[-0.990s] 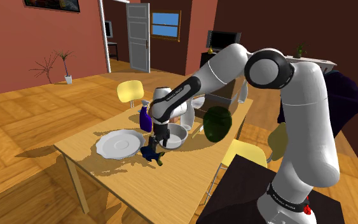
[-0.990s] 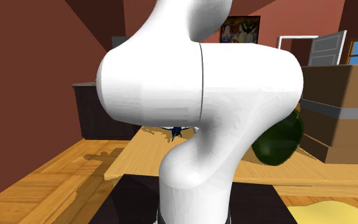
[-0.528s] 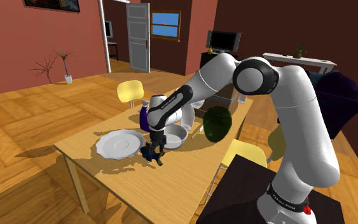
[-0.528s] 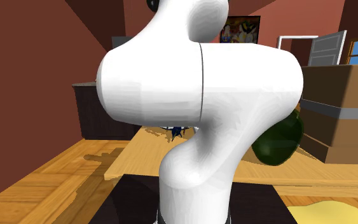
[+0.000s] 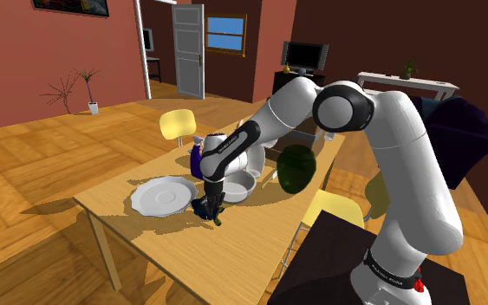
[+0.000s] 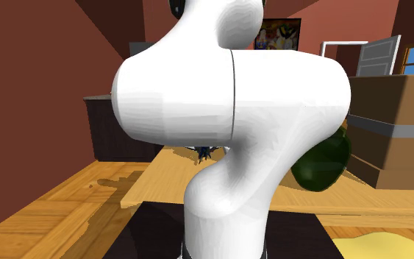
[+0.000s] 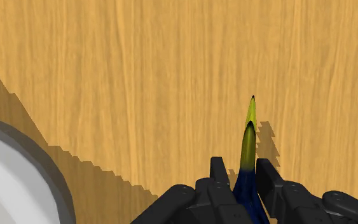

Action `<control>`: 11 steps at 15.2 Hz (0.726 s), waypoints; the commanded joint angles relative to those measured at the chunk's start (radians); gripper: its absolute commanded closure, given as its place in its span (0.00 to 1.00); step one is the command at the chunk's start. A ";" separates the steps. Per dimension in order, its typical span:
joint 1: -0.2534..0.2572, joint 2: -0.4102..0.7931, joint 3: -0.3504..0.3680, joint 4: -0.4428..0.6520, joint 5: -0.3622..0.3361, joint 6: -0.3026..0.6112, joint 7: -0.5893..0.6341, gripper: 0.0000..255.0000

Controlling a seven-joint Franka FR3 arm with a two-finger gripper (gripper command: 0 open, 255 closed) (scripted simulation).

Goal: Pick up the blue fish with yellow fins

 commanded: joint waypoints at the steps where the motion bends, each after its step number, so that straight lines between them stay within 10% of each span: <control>1: 0.000 0.001 0.000 0.000 0.000 0.001 0.000 1.00; 11: 0.002 -0.053 -0.004 -0.011 -0.007 -0.042 0.011 1.00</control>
